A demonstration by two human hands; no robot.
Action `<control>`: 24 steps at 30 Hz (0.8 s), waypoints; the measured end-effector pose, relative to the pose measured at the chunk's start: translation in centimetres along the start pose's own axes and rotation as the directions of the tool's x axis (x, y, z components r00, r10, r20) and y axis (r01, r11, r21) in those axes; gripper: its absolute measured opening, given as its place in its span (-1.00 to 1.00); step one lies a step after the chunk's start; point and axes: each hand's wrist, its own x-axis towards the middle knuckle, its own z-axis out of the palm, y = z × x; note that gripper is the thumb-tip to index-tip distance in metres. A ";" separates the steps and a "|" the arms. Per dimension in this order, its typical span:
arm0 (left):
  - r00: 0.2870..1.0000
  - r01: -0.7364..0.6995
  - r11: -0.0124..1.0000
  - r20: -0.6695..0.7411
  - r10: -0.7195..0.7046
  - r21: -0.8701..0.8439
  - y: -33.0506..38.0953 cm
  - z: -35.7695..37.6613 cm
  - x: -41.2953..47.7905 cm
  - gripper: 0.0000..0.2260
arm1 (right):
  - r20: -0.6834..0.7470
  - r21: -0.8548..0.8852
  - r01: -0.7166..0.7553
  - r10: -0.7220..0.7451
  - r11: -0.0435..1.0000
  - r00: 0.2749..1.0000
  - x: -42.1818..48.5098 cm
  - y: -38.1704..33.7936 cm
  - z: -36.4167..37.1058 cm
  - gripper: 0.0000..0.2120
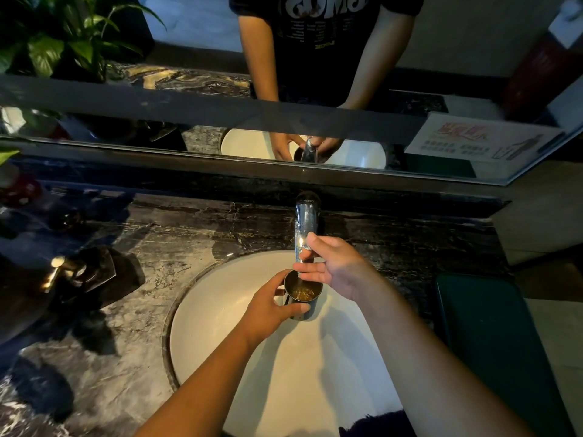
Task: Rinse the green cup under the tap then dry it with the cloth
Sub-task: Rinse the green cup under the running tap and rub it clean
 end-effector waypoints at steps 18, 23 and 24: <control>1.000 -0.021 1.000 -0.020 0.021 -0.011 0.0 -0.2 -0.4 -0.42 | -0.057 0.068 0.096 -0.092 0.993 0.994 0.0 2.8 -1.3 -0.63; 0.999 0.008 1.000 -0.032 -0.008 0.002 -0.3 -0.4 -0.6 -0.41 | -0.163 0.087 0.123 -0.107 0.989 0.981 -0.4 4.4 -3.1 -0.71; 0.999 0.016 1.000 -0.033 -0.015 0.004 -0.3 -0.3 -0.6 -0.41 | -0.178 0.080 0.135 -0.119 0.988 0.977 -0.4 4.9 -3.5 -0.72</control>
